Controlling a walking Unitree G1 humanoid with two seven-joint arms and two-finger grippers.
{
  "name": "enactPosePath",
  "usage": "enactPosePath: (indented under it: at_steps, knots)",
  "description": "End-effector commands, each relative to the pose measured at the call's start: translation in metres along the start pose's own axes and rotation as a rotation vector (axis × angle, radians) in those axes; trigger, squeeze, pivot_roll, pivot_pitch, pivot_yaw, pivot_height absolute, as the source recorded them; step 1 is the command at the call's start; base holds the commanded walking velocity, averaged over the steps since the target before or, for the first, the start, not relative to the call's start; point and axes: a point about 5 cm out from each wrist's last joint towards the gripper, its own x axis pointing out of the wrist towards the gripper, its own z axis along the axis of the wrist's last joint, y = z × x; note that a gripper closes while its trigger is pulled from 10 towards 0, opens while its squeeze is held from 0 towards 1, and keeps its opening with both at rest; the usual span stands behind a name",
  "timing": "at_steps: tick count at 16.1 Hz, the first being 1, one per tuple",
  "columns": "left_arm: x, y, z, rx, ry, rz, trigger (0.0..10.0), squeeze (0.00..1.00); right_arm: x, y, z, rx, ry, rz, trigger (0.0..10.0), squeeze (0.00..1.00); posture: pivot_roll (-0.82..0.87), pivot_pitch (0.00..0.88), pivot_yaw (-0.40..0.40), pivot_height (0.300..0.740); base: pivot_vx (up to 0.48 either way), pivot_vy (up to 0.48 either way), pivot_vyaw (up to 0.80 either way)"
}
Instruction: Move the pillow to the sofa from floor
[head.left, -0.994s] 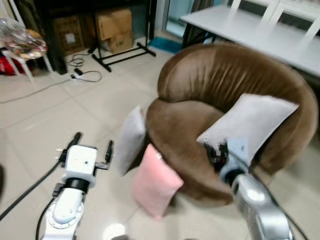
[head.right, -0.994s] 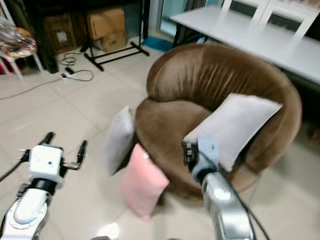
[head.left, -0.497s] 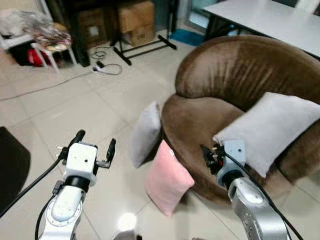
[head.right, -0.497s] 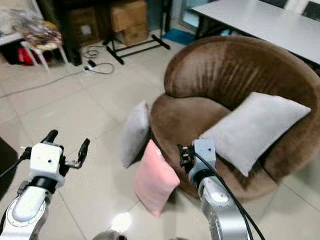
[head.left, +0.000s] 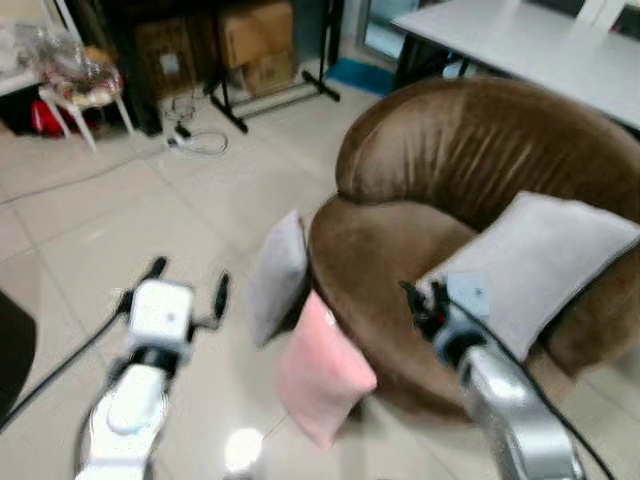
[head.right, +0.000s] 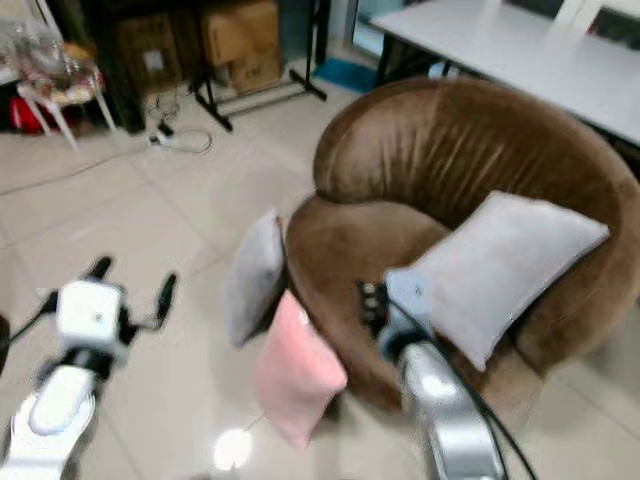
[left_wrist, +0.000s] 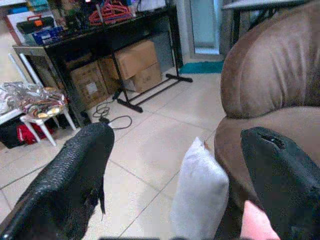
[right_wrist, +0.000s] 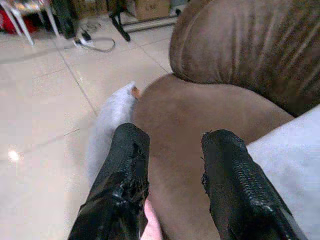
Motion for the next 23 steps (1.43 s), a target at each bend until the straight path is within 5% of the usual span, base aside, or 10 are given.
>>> enactPosePath:
  at_steps: [1, 15, 23]
  knots:
    - [-0.003, 0.006, -0.0027, 0.013, 0.015, 0.019, 10.0, 0.0, 0.0012, 0.0018, 0.0005, 0.001, -0.002, 0.001, 10.0, 0.0, 0.05, 0.049, -0.055, 0.74, 0.281, 0.0, 0.0]
    - [0.0023, 0.0051, -0.0047, 0.007, 0.009, 0.01, 10.0, 0.0, 0.0048, -0.0041, 0.005, -0.005, -0.019, -0.014, 10.0, 0.0, 0.04, 0.0, -0.063, 0.74, 0.228, 0.0, 0.0]
    - [-0.0018, 0.0026, -0.007, 0.0, 0.009, 0.008, 10.0, 0.0, 0.0063, -0.0035, 0.0049, 0.001, -0.021, 0.014, 10.0, 0.0, 0.04, 0.0, -0.084, 0.74, 0.0, 0.0, 0.0]
